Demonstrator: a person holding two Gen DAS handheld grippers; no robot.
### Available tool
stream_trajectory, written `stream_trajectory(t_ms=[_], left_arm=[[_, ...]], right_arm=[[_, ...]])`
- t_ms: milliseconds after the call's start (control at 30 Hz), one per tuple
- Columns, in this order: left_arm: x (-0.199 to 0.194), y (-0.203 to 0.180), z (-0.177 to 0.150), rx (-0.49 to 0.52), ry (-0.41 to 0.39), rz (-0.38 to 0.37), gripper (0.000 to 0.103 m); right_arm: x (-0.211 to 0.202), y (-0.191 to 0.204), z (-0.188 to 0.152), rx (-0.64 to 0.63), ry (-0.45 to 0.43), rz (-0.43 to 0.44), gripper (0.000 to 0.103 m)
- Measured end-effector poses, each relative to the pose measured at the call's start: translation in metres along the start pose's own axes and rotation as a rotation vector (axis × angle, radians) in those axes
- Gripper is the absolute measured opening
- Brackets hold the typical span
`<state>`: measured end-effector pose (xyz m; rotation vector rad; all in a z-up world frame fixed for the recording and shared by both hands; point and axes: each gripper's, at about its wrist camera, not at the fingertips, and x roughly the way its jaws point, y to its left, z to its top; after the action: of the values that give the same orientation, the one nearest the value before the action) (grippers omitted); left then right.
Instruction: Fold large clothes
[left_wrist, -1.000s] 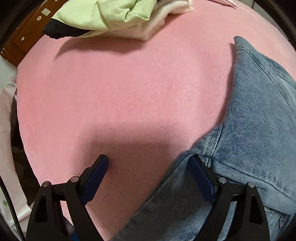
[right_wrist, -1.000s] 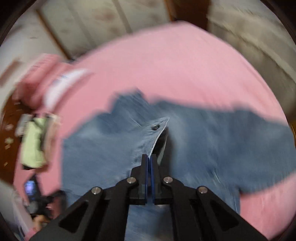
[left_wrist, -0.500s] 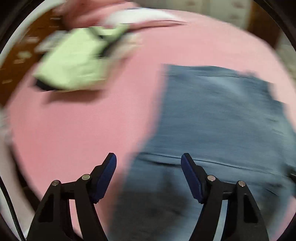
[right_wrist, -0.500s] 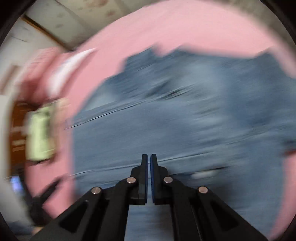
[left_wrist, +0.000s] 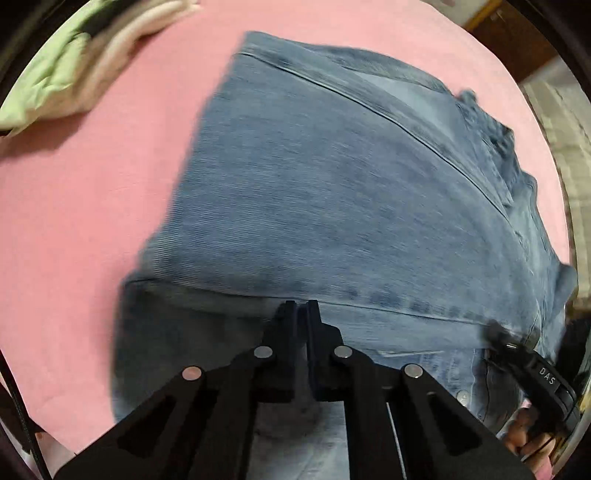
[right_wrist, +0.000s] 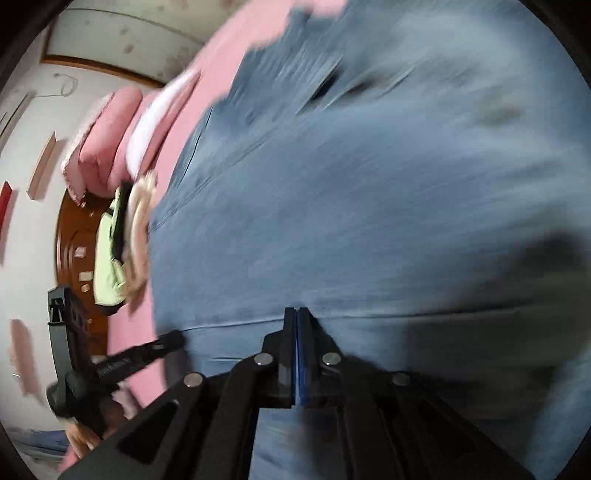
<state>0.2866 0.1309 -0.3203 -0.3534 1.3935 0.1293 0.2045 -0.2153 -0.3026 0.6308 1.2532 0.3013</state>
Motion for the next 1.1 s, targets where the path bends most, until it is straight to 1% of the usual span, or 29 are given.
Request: stream_trajectory(t_ms=[33, 67, 100, 133, 167, 233, 267, 300, 333, 367, 400, 433, 467, 500, 533, 567, 600, 633, 700, 733, 767, 800, 833, 867, 900, 933, 1000, 1067, 1100], left_arm=[[-0.005, 0.008, 0.010, -0.009, -0.010, 0.043, 0.005], [-0.006, 0.016, 0.011, -0.028, -0.018, 0.085, 0.005], [-0.005, 0.027, 0.012, -0.062, -0.018, 0.123, 0.005], [-0.001, 0.038, 0.013, -0.101, 0.000, 0.095, 0.005], [0.003, 0.047, 0.013, -0.143, 0.016, 0.059, 0.005], [0.004, 0.050, 0.012, -0.159, 0.018, 0.056, 0.005], [0.002, 0.044, 0.012, -0.134, 0.011, 0.087, 0.005], [-0.002, 0.034, 0.009, -0.099, -0.002, 0.122, 0.005], [-0.005, 0.024, 0.008, -0.068, -0.018, 0.137, 0.005], [-0.010, 0.010, 0.006, -0.028, -0.040, 0.131, 0.006], [-0.016, -0.005, 0.005, 0.013, -0.056, 0.100, 0.006], [-0.019, -0.016, 0.003, 0.043, -0.065, 0.064, 0.006], [-0.023, -0.030, 0.001, 0.076, -0.072, 0.014, 0.007], [-0.026, -0.045, 0.000, 0.116, -0.075, -0.051, 0.007], [-0.025, -0.062, 0.001, 0.153, -0.069, -0.111, 0.007], [-0.021, -0.077, 0.003, 0.173, -0.061, -0.136, 0.007], [-0.013, -0.095, 0.010, 0.187, -0.050, -0.142, 0.007], [-0.006, -0.103, 0.016, 0.194, -0.036, -0.139, 0.007], [0.014, -0.122, 0.035, 0.194, 0.001, -0.123, 0.007], [0.023, -0.129, 0.046, 0.187, 0.010, -0.113, 0.007], [0.029, -0.133, 0.059, 0.182, 0.011, -0.101, 0.007], [0.036, -0.133, 0.073, 0.177, 0.000, -0.069, 0.007], [0.037, -0.122, 0.084, 0.178, -0.011, -0.045, 0.007], [0.041, -0.118, 0.097, 0.174, -0.031, -0.013, 0.007], [0.042, -0.114, 0.105, 0.167, -0.052, 0.012, 0.007], [0.043, -0.106, 0.115, 0.149, -0.074, 0.040, 0.007], [0.044, -0.089, 0.132, 0.101, -0.110, 0.090, 0.007], [0.047, -0.070, 0.146, 0.058, -0.127, 0.124, 0.007], [0.049, -0.059, 0.152, 0.038, -0.130, 0.126, 0.007]], right_arm=[[-0.016, -0.014, -0.002, 0.005, -0.057, -0.063, 0.000], [-0.030, -0.025, -0.002, 0.019, -0.095, -0.071, 0.000], [-0.046, -0.038, -0.002, 0.043, -0.155, -0.152, 0.000], [-0.057, -0.047, 0.000, 0.062, -0.194, -0.152, 0.000], [-0.064, -0.051, 0.002, 0.076, -0.220, -0.255, 0.000], [-0.070, -0.050, 0.007, 0.075, -0.281, -0.471, 0.000], [-0.072, -0.047, 0.010, 0.083, -0.300, -0.492, 0.000], [-0.075, -0.044, 0.012, 0.097, -0.317, -0.479, 0.000], [-0.078, -0.039, 0.013, 0.106, -0.340, -0.442, 0.000], [-0.080, -0.034, 0.014, 0.101, -0.358, -0.393, 0.000], [-0.079, -0.023, 0.015, 0.073, -0.361, -0.321, 0.000], [-0.080, -0.019, 0.016, 0.049, -0.353, -0.288, 0.000], [-0.071, -0.002, 0.017, -0.003, -0.331, -0.231, 0.000], [-0.059, 0.016, 0.017, -0.057, -0.287, -0.158, 0.000], [-0.043, 0.037, 0.022, -0.082, -0.249, -0.110, 0.000], [-0.032, 0.045, 0.018, -0.110, -0.178, -0.034, 0.000], [-0.011, 0.059, 0.015, -0.126, -0.097, 0.042, 0.000], [-0.001, 0.063, 0.015, -0.133, -0.056, 0.071, 0.000], [0.033, 0.081, 0.011, -0.182, 0.059, 0.128, 0.000], [0.040, 0.085, 0.009, -0.217, 0.091, 0.132, 0.000], [0.047, 0.089, 0.013, -0.249, 0.104, 0.111, 0.000], [0.054, 0.089, 0.019, -0.282, 0.106, 0.070, 0.000], [0.056, 0.087, 0.027, -0.307, 0.103, 0.045, 0.000], [0.055, 0.082, 0.038, -0.315, 0.091, 0.039, 0.000], [0.050, 0.073, 0.051, -0.304, 0.068, 0.023, 0.000], [0.042, 0.062, 0.061, -0.283, 0.034, -0.019, 0.000], [0.023, 0.033, 0.077, -0.206, -0.037, -0.068, 0.000], [0.003, 0.003, 0.088, -0.122, -0.117, -0.212, 0.000], [-0.005, -0.012, 0.093, -0.090, -0.143, -0.235, 0.000]])
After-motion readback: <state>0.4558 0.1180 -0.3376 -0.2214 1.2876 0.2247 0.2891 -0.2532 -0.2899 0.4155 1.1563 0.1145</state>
